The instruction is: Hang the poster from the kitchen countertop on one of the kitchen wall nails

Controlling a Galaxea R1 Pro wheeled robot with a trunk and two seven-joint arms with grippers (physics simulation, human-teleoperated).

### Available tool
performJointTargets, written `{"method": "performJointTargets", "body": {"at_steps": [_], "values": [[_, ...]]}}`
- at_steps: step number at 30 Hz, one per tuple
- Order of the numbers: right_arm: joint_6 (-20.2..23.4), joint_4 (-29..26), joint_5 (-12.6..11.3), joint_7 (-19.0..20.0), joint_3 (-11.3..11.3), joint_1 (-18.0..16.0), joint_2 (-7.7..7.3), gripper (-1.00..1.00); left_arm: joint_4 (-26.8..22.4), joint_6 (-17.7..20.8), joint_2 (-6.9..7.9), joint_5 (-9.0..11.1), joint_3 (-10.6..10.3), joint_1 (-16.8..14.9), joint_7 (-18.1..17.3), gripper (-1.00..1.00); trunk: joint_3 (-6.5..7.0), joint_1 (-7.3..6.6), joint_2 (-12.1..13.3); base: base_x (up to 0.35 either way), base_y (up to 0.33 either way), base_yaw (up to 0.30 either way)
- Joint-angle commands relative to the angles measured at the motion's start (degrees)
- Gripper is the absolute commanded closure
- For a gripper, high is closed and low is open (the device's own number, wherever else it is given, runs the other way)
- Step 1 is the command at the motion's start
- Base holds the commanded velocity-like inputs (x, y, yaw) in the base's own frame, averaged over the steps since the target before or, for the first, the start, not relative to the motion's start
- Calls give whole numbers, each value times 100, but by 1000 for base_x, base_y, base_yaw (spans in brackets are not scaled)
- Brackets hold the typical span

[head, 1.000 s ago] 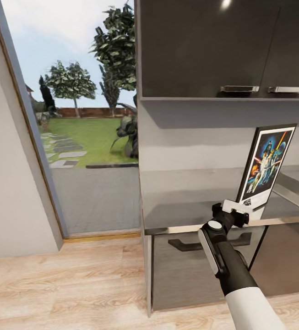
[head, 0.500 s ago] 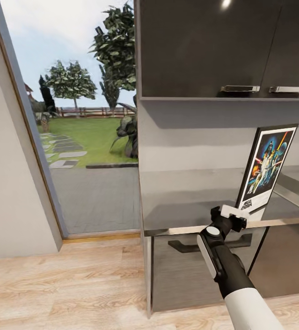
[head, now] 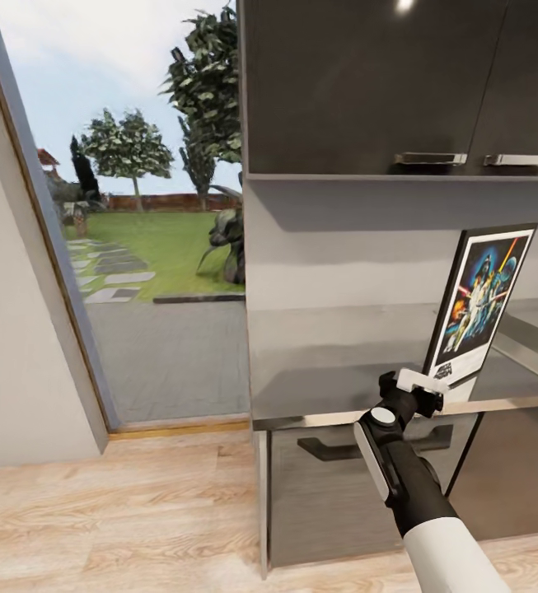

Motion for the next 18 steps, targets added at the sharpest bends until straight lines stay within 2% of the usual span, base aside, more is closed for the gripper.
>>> {"method": "performJointTargets", "body": {"at_steps": [1, 18], "values": [[44, -4, -7, -30, 11, -4, -2, -100, -9, 1, -8, 2, 43, 1, -55, -100, -5, 2, -3, 139, -123, 0], [39, -3, -7, -30, 5, -4, -2, -100, -9, 0, -9, -2, 43, 1, -55, -100, -5, 2, -3, 20, -36, 0]]}}
